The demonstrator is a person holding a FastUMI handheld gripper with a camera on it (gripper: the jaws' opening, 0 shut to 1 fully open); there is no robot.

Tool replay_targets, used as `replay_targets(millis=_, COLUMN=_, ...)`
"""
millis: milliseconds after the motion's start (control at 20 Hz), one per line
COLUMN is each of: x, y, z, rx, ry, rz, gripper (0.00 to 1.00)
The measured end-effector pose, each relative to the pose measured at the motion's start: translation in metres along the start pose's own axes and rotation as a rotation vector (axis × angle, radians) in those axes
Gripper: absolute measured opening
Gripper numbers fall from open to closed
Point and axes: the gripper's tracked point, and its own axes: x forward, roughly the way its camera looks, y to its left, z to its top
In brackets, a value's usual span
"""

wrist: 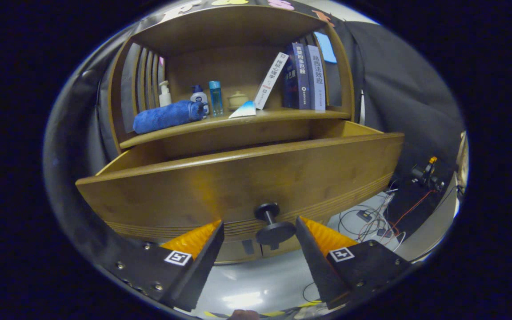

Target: Pull open the drawer, take out the items inside it, and place them on the countertop above the cabinet.

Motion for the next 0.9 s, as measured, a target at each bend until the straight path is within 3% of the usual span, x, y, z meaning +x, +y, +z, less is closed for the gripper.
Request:
replay_targets(millis=350, x=0.017, y=0.007, z=0.009, rx=0.021, ry=-0.021, rz=0.087, gripper=0.97)
replay_targets(millis=550, x=0.029, y=0.007, z=0.014, rx=0.018, ry=-0.027, rz=0.096, gripper=0.98)
replay_targets(millis=900, x=0.047, y=0.010, z=0.020, rx=0.124, ry=-0.057, rz=0.108, gripper=0.97)
